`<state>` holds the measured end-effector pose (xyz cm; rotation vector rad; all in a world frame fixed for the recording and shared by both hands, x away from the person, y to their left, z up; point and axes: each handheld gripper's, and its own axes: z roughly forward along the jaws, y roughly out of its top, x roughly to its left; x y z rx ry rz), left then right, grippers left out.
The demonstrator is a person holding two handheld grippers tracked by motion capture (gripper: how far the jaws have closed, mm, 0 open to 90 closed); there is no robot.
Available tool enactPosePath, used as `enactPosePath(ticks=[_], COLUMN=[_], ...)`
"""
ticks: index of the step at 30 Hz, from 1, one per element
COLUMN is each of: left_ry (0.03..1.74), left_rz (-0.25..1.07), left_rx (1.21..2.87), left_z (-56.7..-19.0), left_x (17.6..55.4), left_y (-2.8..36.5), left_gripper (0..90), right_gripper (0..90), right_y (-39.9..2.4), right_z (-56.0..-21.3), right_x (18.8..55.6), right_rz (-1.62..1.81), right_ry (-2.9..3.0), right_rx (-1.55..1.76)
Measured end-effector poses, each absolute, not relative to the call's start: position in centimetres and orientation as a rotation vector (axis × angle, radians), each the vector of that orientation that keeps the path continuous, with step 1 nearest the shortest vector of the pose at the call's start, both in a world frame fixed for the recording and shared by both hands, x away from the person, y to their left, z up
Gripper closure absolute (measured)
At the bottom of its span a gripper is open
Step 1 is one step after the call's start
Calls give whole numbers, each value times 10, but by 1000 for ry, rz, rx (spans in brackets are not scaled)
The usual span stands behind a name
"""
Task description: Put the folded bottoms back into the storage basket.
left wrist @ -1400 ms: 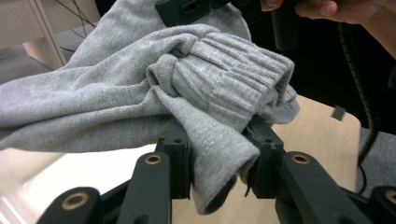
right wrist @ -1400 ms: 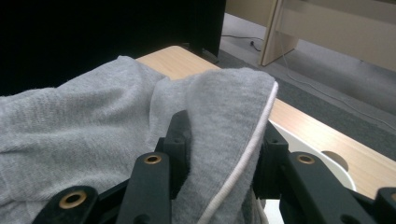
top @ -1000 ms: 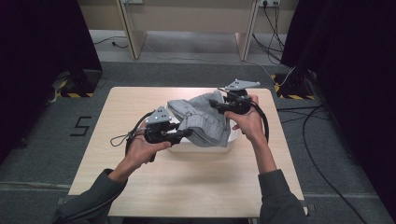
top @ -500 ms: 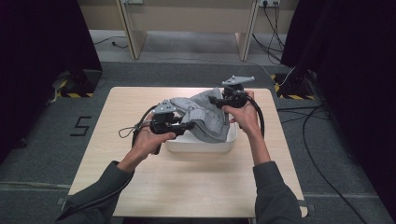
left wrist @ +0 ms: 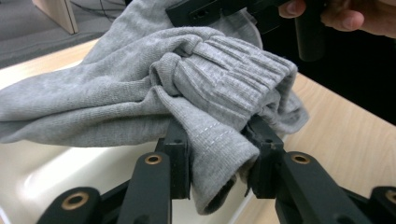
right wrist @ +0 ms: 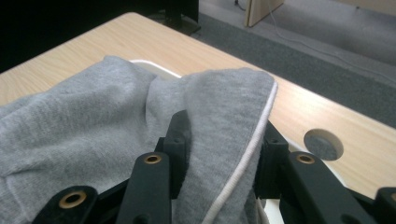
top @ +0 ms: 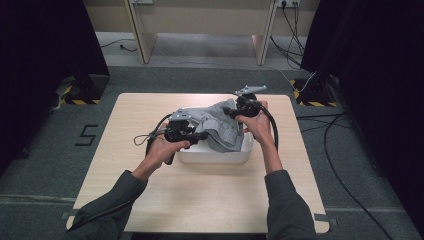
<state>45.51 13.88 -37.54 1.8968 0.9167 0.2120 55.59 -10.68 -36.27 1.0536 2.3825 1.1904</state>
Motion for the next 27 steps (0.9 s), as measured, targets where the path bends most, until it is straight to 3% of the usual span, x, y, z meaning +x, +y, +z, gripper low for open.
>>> enactPosePath(ticks=[27], left_ry=[1062], left_rz=[143], left_rx=[2016], left_z=[-418], left_x=[472], left_y=[148], left_gripper=[623], right_gripper=[642], right_y=[-81], right_z=[-405], right_x=[573], right_rz=[943], right_ry=[2485], right_rx=[1108])
